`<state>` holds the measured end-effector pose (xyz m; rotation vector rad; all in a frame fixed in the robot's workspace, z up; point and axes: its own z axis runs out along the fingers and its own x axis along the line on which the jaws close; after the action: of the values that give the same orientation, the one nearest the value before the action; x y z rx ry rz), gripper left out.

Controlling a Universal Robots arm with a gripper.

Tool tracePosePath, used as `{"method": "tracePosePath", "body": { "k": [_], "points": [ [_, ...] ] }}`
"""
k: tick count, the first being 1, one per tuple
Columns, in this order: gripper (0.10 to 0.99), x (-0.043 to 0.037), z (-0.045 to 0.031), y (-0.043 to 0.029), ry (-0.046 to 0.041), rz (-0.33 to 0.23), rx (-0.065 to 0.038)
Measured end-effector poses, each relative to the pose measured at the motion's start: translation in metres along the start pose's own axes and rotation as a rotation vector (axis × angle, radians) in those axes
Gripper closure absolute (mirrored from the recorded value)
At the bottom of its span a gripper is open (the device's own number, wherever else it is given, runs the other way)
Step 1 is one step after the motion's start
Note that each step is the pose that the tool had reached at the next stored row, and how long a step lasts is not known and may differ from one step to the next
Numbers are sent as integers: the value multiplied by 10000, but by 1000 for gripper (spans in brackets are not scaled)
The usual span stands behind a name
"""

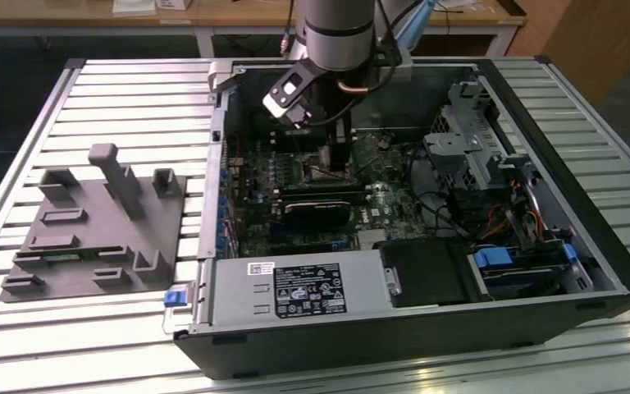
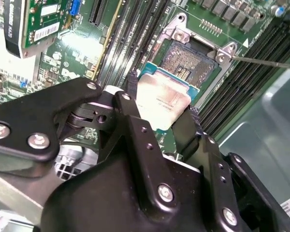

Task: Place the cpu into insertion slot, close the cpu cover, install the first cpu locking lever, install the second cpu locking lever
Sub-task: 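Place the cpu into insertion slot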

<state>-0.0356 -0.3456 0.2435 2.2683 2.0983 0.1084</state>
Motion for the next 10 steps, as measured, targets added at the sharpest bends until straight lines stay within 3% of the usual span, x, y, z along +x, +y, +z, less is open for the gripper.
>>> {"method": "tracePosePath", "body": {
  "k": [4,10],
  "points": [
    [549,5,17,-2,49,-546,8],
    [549,31,73,-9,61,-733,16]
  ]
}}
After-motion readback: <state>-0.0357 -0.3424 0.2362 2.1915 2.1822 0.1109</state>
